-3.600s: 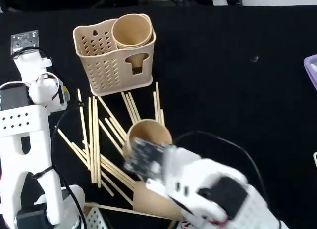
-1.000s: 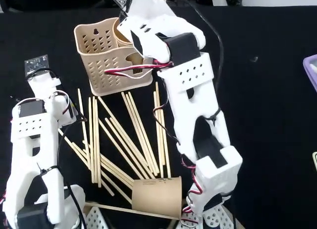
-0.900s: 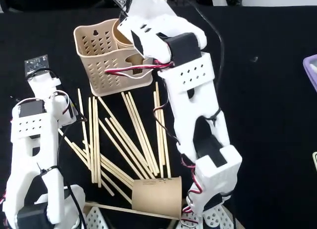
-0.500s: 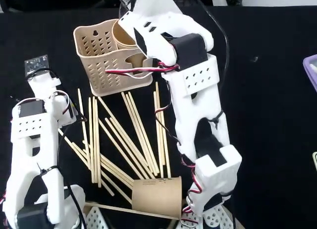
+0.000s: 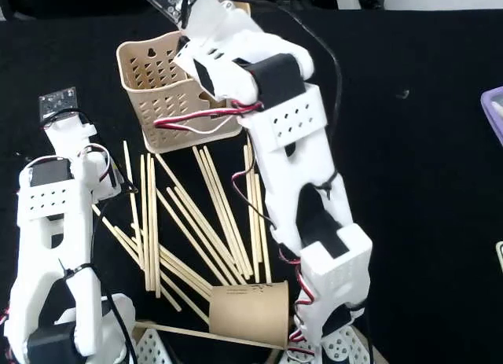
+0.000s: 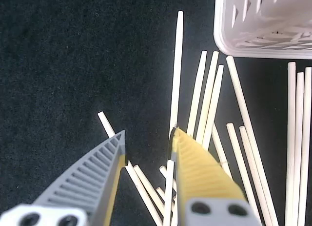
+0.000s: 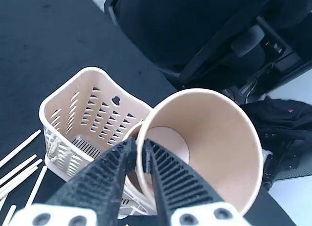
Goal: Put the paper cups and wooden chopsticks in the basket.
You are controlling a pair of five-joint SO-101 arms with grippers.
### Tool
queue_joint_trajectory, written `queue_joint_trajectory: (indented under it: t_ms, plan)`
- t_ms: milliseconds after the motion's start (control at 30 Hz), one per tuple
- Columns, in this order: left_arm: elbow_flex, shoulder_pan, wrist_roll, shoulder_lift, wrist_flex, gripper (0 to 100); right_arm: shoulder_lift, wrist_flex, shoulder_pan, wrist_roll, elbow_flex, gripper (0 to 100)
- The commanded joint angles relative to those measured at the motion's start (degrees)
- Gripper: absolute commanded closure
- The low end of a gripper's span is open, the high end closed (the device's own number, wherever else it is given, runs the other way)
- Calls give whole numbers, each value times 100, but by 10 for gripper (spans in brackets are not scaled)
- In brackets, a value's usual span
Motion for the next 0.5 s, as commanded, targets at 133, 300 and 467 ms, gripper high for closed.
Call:
queue_joint_trajectory:
  t_ms: [133, 300, 467]
  plan:
    - [-57, -57, 53, -193, -79, 841, 57, -9, -97, 53, -84, 976]
    - [-57, -57, 53, -193, -79, 841, 13, 18, -97, 44, -84, 806]
    - [-57, -57, 53, -193, -70, 841, -251, 193, -70, 53, -163, 812]
